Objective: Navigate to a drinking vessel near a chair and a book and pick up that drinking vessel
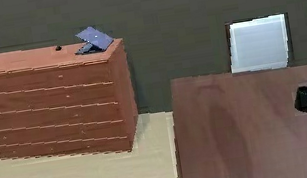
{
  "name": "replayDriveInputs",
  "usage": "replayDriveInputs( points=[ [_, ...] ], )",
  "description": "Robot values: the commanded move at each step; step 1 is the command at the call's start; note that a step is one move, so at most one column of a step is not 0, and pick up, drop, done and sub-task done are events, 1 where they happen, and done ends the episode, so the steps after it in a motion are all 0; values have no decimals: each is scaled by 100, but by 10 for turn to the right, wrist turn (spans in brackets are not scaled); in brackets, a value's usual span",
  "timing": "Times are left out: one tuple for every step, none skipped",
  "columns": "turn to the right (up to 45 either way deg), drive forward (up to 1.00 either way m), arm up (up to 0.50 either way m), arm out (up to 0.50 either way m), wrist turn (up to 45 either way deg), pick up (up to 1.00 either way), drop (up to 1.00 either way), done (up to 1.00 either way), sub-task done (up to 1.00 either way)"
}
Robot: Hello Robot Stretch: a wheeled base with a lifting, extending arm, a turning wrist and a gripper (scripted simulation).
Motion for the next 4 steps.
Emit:
replayDriveInputs(
  points=[
    [450, 0, 0, 0, 0, 0, 0, 0, 0],
    [330, 0, 0, 0, 0, 0, 0, 0, 0],
    [0, 65, 0, 0, 0, 0, 0, 0, 0],
    [-450, 0, 0, 0, 0, 0, 0, 0, 0]
  ],
)
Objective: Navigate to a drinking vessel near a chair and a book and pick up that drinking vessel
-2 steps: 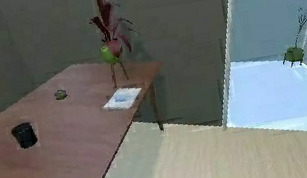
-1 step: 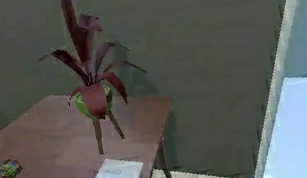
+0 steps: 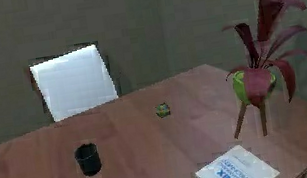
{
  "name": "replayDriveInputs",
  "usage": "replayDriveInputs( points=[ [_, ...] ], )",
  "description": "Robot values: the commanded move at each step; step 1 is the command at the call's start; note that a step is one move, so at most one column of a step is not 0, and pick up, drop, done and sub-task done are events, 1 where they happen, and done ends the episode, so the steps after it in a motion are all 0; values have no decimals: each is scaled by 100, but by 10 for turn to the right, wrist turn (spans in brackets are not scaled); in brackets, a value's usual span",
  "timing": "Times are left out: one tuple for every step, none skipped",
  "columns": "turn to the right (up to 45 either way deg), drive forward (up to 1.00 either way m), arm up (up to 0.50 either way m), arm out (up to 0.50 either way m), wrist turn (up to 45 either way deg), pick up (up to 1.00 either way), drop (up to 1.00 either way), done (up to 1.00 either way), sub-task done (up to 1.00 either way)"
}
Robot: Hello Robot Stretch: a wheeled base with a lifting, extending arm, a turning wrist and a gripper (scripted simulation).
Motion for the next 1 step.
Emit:
replayDriveInputs(
  points=[
    [-450, 0, 0, 0, 0, 0, 0, 0, 0]
  ],
)
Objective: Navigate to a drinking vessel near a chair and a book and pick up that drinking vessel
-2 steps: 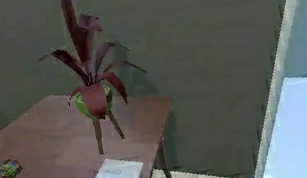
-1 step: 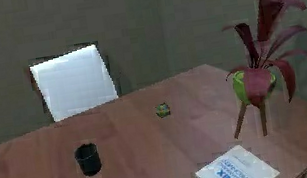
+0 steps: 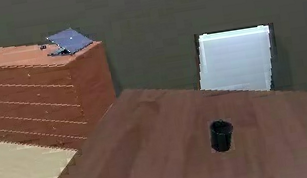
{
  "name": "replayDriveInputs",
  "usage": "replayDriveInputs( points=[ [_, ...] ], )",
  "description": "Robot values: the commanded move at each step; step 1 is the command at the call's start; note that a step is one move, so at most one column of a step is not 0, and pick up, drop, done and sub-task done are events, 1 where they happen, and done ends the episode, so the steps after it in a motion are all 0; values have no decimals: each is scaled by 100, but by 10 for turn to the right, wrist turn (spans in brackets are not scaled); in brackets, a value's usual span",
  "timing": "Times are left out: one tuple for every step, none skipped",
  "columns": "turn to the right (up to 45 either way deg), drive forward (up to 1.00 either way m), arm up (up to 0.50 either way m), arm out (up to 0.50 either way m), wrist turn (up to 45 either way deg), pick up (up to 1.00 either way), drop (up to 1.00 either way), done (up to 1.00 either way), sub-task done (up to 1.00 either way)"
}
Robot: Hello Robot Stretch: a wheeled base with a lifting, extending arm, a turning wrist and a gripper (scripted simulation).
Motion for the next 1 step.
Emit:
replayDriveInputs(
  points=[
    [-450, 0, 0, 0, 0, 0, 0, 0, 0]
  ],
)
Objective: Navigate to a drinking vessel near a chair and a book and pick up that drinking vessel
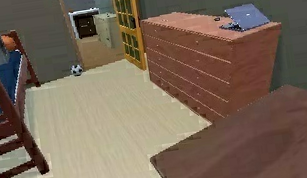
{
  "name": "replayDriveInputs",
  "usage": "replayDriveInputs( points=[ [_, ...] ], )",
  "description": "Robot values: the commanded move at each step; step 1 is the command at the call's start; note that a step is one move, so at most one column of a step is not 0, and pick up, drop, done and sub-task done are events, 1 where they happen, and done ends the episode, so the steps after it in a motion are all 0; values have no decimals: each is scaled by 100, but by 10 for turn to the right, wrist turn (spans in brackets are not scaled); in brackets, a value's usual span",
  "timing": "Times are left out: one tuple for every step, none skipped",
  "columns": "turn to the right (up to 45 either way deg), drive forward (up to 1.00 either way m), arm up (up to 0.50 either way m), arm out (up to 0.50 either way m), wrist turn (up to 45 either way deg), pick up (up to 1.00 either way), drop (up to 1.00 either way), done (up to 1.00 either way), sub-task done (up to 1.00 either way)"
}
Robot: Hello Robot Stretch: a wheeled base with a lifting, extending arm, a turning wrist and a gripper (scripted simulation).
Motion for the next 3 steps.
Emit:
replayDriveInputs(
  points=[
    [-210, 0, 0, 0, 0, 0, 0, 0, 0],
    [0, 0, 50, 0, 0, 0, 0, 0, 0],
    [0, 0, 36, 0, 0, 0, 0, 0, 0]
  ],
)
